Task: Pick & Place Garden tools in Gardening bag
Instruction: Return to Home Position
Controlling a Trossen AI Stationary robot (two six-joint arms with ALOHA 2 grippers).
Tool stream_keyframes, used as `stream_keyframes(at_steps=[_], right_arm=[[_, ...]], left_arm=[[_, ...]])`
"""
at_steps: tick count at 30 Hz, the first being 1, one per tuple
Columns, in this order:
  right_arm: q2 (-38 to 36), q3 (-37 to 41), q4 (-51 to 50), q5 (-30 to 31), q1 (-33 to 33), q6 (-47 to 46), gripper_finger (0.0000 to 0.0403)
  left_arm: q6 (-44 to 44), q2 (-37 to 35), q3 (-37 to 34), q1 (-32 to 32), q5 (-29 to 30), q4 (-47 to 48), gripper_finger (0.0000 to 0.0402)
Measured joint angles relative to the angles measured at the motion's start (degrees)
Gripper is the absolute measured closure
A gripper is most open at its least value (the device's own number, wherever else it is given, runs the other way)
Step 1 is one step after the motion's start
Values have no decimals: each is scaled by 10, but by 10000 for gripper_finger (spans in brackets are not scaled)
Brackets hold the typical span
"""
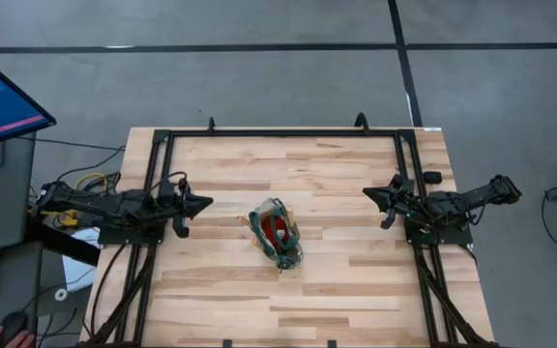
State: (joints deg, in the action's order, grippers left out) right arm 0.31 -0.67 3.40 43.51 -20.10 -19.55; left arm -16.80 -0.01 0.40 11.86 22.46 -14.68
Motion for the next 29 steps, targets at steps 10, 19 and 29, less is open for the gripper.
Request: stream_keyframes(at_steps=[10,19,29], right_arm=[[0,0,0,0,0,0,403],[0,0,0,0,0,0,403],[0,0,0,0,0,0,403]], left_arm=[[0,0,0,-9,0,0,394],[0,0,0,-13,0,0,394],[0,0,0,-13,0,0,394]])
